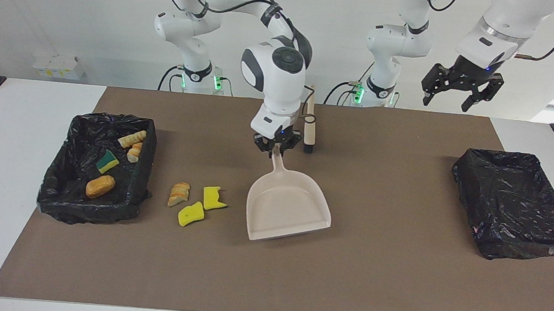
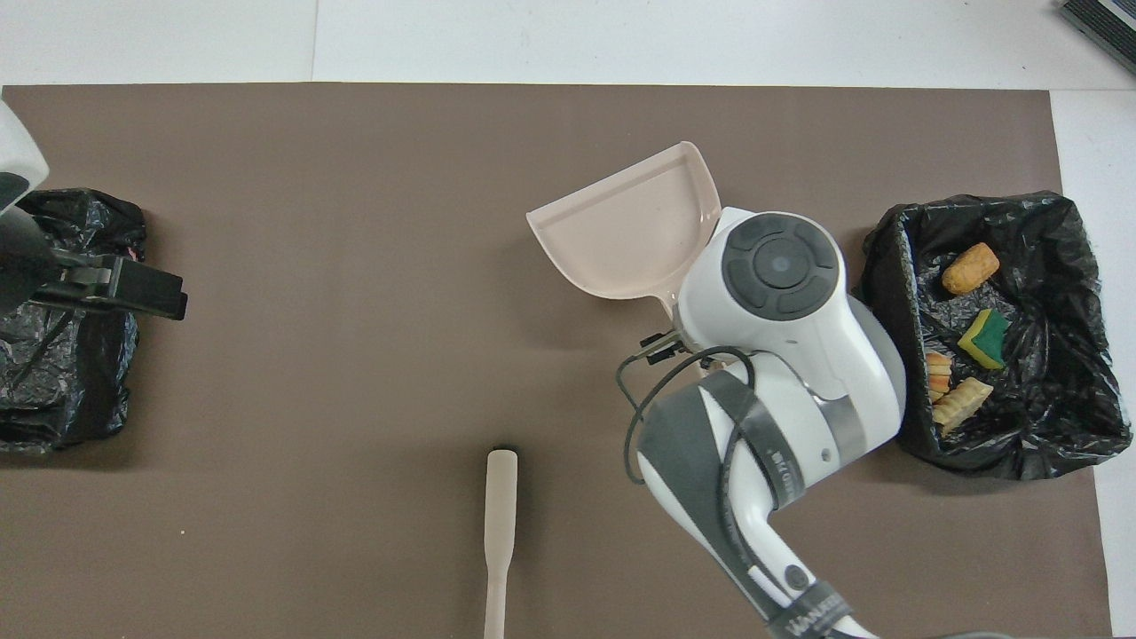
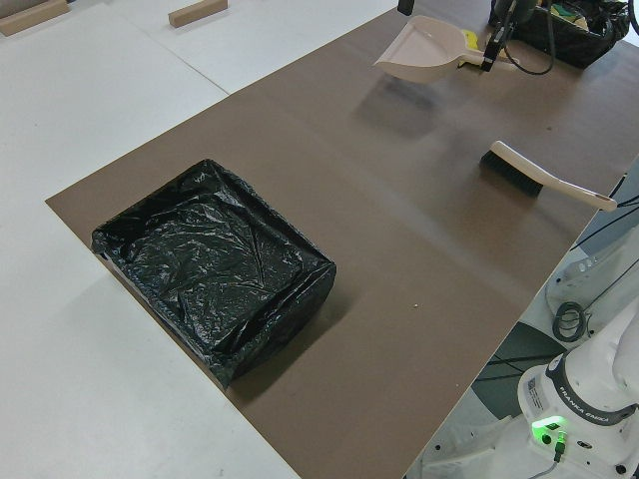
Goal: Sweep and dump trash in bin
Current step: 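Return the dustpan to the table center with the right gripper, then reach the left gripper toward the dustpan handle while the right gripper withdraws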
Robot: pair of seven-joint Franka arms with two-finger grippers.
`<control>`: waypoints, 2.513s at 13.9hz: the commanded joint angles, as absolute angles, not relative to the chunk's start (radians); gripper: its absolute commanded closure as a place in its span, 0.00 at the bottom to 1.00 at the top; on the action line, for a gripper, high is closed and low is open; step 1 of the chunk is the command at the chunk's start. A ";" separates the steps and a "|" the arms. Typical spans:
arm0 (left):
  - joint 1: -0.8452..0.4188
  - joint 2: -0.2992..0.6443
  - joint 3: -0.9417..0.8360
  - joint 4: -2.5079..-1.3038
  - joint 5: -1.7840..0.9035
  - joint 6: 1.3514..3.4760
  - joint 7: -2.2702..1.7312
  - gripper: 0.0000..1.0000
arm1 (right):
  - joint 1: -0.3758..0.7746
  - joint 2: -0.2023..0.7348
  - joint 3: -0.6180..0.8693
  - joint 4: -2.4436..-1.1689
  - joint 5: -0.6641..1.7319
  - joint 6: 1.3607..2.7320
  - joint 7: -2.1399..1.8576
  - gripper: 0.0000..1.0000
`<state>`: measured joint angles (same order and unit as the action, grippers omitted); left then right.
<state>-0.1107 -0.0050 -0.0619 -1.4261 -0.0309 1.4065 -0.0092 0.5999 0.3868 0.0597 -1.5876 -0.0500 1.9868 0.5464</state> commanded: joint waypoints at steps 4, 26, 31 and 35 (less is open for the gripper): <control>-0.098 -0.072 -0.066 -1.529 -0.018 1.474 0.034 0.00 | 0.679 0.640 0.052 -1.301 -0.034 1.999 0.836 1.00; -0.120 -0.035 -0.071 -1.525 -0.020 1.574 0.023 0.00 | 0.810 0.218 0.061 -1.907 0.206 2.017 0.885 0.00; -0.215 0.053 -0.077 -1.520 -0.012 1.658 0.018 0.00 | 0.893 0.091 0.064 -2.156 0.339 2.164 0.923 0.00; -0.316 0.149 -0.078 -1.537 -0.017 1.797 0.015 0.00 | 0.908 0.046 0.064 -2.229 0.417 2.164 0.939 0.18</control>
